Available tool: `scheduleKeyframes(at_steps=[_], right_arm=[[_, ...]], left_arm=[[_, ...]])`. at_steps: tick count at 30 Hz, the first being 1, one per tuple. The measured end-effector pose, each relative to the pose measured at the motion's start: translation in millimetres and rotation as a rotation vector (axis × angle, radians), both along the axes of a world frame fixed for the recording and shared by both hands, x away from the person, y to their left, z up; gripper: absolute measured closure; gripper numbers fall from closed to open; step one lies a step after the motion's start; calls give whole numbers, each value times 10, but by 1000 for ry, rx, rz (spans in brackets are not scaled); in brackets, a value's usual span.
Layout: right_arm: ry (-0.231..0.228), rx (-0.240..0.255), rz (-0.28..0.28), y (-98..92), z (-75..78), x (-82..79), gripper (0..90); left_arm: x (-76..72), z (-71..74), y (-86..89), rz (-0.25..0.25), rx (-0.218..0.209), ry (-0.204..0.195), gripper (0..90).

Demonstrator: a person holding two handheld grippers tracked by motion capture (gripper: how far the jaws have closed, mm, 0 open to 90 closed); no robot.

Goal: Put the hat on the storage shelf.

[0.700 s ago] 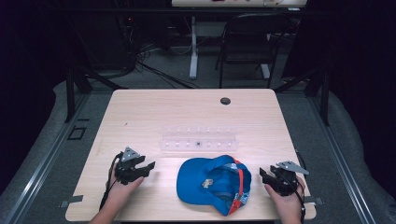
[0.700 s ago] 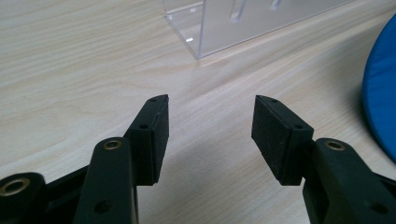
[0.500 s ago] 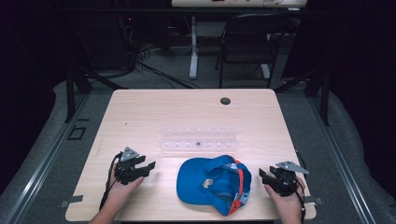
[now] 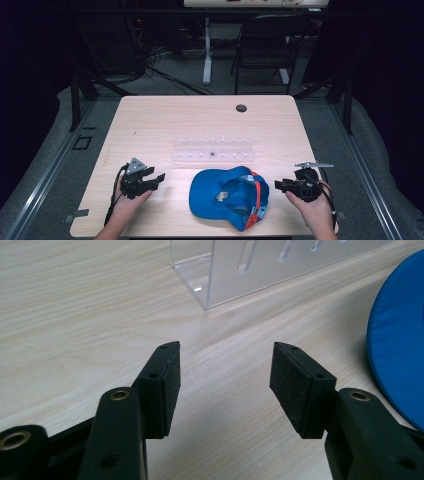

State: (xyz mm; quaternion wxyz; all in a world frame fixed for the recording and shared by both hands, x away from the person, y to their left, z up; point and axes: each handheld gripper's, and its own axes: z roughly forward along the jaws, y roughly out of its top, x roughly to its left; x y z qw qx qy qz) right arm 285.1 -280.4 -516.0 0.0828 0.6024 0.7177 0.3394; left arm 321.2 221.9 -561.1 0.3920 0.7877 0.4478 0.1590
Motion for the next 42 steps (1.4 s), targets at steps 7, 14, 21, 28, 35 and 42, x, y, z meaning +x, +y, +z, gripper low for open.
scheduleKeyframes(at_steps=[7,14,21,28,35,42], right_arm=[[49,18,43,30,163,32,582],[33,66,85,102,306,9,575],[58,64,139,254,372,-11,582],[95,79,152,323,317,-15,603],[127,117,172,390,223,-55,638],[162,138,171,422,111,-55,639]], left_arm=[[-6,-7,-8,4,0,-6,465],[9,-16,-7,5,7,-1,465],[-1,-17,-19,-2,10,-3,464],[-2,-13,-12,3,10,-7,464],[-1,-15,-16,-3,18,-6,462],[-3,-14,-17,-6,23,-15,461]])
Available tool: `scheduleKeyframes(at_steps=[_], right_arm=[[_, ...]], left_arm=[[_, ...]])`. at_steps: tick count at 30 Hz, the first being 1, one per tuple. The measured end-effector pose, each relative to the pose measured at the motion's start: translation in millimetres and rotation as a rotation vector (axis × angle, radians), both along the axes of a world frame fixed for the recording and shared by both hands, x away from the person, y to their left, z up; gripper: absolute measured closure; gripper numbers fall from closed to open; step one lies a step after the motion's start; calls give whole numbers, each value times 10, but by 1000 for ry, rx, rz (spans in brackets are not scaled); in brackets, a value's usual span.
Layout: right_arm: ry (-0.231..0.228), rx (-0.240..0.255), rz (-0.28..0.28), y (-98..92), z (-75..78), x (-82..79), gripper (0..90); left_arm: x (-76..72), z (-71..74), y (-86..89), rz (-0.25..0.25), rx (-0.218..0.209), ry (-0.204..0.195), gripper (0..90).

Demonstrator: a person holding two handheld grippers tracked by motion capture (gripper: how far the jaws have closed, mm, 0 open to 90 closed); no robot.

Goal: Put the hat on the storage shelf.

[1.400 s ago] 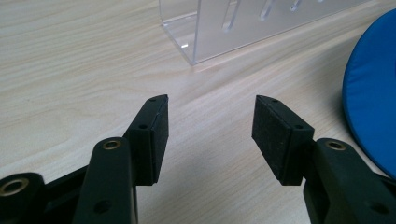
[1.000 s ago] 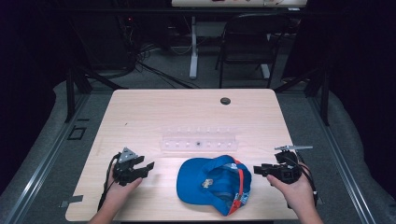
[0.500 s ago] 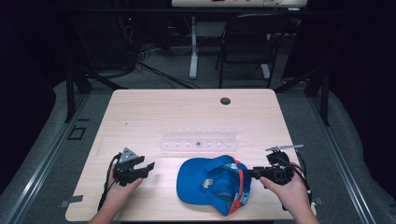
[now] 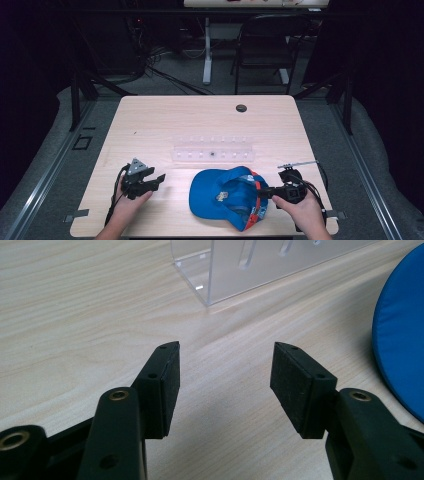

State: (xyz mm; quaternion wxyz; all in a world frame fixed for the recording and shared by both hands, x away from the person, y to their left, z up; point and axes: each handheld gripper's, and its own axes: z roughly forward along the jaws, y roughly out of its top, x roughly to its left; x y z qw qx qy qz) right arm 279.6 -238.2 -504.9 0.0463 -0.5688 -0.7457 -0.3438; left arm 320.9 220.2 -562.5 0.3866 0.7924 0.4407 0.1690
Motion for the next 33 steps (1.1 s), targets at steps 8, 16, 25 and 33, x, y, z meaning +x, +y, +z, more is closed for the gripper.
scheduleKeyframes(at_steps=[8,16,25,33], right_arm=[[41,32,-20,34,-35,13,663],[56,40,-30,56,-55,25,696],[76,51,-42,67,-103,26,721],[96,65,-41,62,-122,30,733]], left_arm=[[-3,1,-8,0,3,1,461],[-9,3,-14,0,0,-3,461],[-13,1,-28,-6,6,-3,461],[-13,1,-29,-8,9,-5,461]])
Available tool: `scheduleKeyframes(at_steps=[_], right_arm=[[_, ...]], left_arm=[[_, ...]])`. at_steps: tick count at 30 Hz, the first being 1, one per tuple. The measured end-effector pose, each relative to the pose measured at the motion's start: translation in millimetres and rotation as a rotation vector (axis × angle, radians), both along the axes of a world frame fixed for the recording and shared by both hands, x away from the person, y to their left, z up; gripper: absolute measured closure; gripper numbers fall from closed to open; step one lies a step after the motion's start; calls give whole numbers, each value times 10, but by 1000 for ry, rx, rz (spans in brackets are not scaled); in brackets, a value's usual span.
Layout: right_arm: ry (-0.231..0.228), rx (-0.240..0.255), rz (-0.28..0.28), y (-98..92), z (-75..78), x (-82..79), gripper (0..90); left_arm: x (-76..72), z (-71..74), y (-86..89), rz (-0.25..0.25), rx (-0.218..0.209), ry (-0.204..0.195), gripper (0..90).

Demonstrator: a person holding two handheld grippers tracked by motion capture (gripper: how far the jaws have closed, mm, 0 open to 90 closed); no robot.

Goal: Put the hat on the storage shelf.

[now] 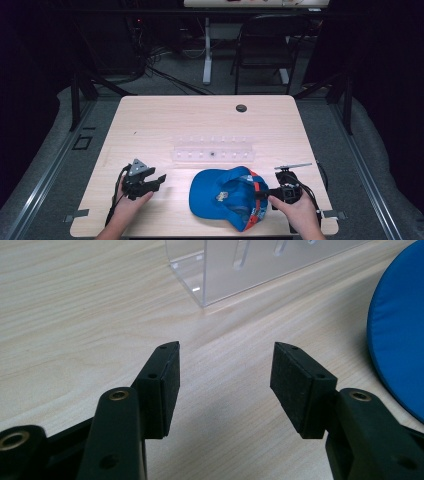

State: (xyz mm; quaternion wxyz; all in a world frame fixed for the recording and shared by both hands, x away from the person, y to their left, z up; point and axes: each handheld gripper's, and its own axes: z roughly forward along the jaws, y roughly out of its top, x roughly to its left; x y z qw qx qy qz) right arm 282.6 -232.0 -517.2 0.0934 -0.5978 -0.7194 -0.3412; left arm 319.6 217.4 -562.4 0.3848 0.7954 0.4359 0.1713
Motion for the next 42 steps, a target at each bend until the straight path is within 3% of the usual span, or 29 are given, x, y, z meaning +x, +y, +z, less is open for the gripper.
scheduleKeyframes(at_steps=[23,31,42], right_arm=[[39,25,-20,-74,55,46,773],[45,28,-22,-125,173,77,774],[94,56,-17,-223,302,148,776]], left_arm=[[3,-7,-6,-2,2,2,461],[3,-9,-9,-2,1,3,461],[3,-11,-10,-2,3,5,461]])
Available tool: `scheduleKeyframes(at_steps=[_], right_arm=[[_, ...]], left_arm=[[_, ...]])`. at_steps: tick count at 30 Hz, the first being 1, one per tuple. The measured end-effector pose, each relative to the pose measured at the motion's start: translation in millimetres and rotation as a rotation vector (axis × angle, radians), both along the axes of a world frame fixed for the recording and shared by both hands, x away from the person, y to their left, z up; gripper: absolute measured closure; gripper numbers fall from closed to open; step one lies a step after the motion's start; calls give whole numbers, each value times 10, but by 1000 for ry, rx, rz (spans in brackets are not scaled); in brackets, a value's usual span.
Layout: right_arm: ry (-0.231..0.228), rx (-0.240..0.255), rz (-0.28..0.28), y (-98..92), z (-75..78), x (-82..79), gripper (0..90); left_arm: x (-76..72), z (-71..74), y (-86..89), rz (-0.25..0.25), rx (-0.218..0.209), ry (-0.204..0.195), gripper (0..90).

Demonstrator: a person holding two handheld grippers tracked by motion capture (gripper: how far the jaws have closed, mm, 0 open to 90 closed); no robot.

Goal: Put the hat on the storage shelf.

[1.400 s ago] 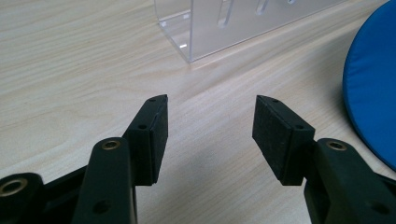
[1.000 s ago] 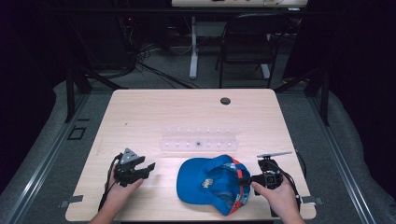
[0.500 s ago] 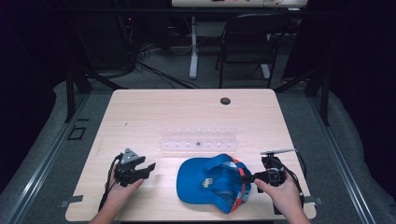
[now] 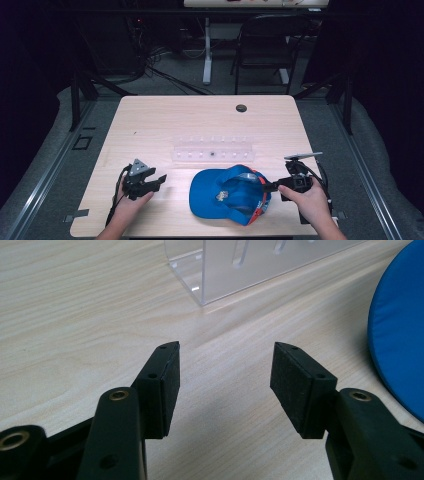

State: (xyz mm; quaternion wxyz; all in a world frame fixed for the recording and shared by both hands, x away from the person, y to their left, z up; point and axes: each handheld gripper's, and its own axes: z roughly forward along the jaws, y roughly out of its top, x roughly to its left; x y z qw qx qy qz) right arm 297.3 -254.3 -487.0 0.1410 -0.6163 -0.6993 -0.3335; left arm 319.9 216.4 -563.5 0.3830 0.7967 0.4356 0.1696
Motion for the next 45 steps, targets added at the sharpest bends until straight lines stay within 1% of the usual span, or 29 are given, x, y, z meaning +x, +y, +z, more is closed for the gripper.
scheduleKeyframes(at_steps=[3,4,5,6,7,9,10,12,14,15,17,18,19,22,23,24,26,27,29,32,33,34,35,36,38,39,42,43,45], right_arm=[[14,3,-3,-17,16,13,776],[29,7,-8,-23,28,21,776],[33,7,-5,-30,30,31,776],[61,8,2,-49,46,51,776],[67,7,-14,-43,49,55,776],[68,5,-5,-53,47,69,776],[86,4,-2,-63,57,81,776],[105,3,-7,-89,63,108,776],[122,19,-42,-104,67,138,775],[138,18,-27,-134,73,154,775],[143,17,-24,-153,70,169,775],[177,23,-43,-169,65,201,775],[188,28,-55,-174,59,211,775],[203,27,-47,-200,53,238,775],[220,20,-48,-204,62,250,775],[222,29,-49,-228,74,284,775],[224,39,-57,-233,84,295,775],[228,36,-50,-252,106,318,775],[247,17,-74,-248,145,339,775],[253,-6,-76,-227,195,361,775],[249,-9,-92,-208,208,360,775],[262,-21,-56,-225,241,374,775],[263,-16,-54,-223,260,378,775],[265,-15,-68,-210,281,380,775],[266,-27,-59,-206,331,392,775],[270,-23,-55,-205,356,401,775],[268,-39,-65,-193,433,433,775],[266,-33,-63,-198,454,444,775],[261,-69,-70,-181,503,468,775]], left_arm=[[-1,0,-1,0,0,0,461],[0,0,-1,0,0,0,461],[0,0,-1,0,0,0,461],[-1,-1,-1,0,0,0,461],[-1,-2,-2,0,1,0,461],[-1,-2,-3,0,0,0,461],[-2,-2,-5,1,-1,0,461],[-4,-2,-6,0,1,1,461],[-4,-7,-13,-1,3,-1,461],[-2,-7,-12,-5,6,-2,461],[-2,-8,-14,-6,7,-1,461],[-2,-10,-14,-5,9,-2,458],[-2,-9,-13,-5,8,-1,458],[-3,-8,-13,-1,4,0,458],[-3,-9,-12,0,4,0,458],[-2,-11,-13,1,2,1,458],[-2,-10,-14,-1,4,1,458],[-1,-9,-12,-6,8,0,458],[-1,-12,-15,-6,10,-2,458],[-3,-11,-16,-7,10,-2,458],[-3,-12,-17,-7,10,-1,458],[-3,-14,-19,-5,8,0,458],[-2,-14,-20,-5,9,1,458],[-3,-16,-23,-4,7,2,458],[-4,-17,-26,-6,7,3,458],[-4,-18,-28,-5,8,4,458],[-5,-19,-30,-6,7,4,458],[-4,-20,-31,-7,7,5,458],[-3,-22,-31,-7,9,7,456]])
